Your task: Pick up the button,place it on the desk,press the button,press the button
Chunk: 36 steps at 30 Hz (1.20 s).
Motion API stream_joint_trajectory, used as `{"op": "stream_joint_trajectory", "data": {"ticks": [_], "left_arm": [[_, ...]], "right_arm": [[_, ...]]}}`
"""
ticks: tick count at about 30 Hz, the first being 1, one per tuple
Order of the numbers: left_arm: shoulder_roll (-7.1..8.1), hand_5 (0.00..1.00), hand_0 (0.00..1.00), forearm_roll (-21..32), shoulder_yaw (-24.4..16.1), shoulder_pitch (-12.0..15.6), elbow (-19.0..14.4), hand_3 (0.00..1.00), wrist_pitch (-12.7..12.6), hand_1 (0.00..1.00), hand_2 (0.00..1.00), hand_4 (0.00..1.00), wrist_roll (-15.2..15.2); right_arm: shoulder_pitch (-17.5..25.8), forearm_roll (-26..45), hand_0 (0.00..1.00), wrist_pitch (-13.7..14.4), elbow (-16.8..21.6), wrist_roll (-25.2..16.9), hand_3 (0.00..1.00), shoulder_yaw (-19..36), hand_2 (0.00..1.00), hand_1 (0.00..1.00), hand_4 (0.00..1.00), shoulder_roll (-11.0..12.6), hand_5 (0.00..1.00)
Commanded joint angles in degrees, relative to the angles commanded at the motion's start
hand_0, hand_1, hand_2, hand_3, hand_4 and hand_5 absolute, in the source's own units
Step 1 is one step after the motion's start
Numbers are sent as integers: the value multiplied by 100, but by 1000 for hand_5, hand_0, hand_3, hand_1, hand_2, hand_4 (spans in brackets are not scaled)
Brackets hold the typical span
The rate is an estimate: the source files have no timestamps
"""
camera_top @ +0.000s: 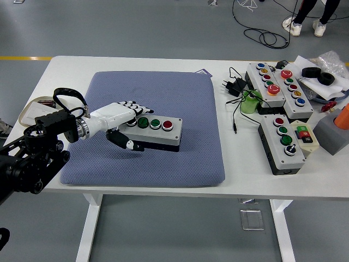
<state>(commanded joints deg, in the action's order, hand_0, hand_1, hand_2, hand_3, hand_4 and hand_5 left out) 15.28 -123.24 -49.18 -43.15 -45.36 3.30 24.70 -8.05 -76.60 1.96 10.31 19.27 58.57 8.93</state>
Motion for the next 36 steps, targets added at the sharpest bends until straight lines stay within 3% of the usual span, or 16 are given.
{"op": "stream_joint_trajectory", "data": {"ticks": [10,14,15,20,21,23,26,27,32,33,36], "left_arm": [[56,607,998,100,-161,58,-341,998,21,998,998,998,-7],[117,607,998,-73,-304,141,-765,998,78,998,998,998,-127],[131,640,831,-123,-333,159,-844,998,50,847,940,998,-155],[231,640,831,-238,-668,380,-1692,998,-160,847,940,998,-435],[264,568,361,-311,-763,443,-1933,941,-171,401,451,909,-509],[301,568,361,-408,-833,501,-2151,941,-159,401,451,909,-580],[394,568,361,-676,-939,611,-2731,941,-10,401,451,909,-796],[434,2,182,-676,-972,647,-2934,923,153,29,77,513,-896],[545,2,182,-676,-930,757,-3507,923,563,29,77,513,-1300],[552,77,115,-676,-913,770,-3541,850,590,2,21,609,-1337],[560,77,115,-676,-873,797,-3584,850,666,2,21,609,-1412]], "right_arm": [[14,-15,664,3,0,-2,576,11,661,640,359,0,227],[27,-21,664,4,0,-2,576,22,661,640,359,0,227],[27,-24,664,4,0,-3,577,22,661,640,359,0,226],[38,-12,664,5,0,-6,577,11,661,640,359,1,226],[41,-6,664,8,0,-7,577,12,661,640,359,2,227],[45,-4,664,9,0,-9,577,14,661,640,359,3,227],[53,-10,664,9,0,-12,577,17,661,640,359,7,227],[52,-19,663,6,0,-12,577,20,660,639,359,9,226],[47,-26,663,4,0,-10,577,28,660,639,359,11,226],[46,-24,663,4,0,-10,577,26,660,638,359,11,227],[44,-19,663,2,0,-8,577,23,660,638,359,10,227]]}}
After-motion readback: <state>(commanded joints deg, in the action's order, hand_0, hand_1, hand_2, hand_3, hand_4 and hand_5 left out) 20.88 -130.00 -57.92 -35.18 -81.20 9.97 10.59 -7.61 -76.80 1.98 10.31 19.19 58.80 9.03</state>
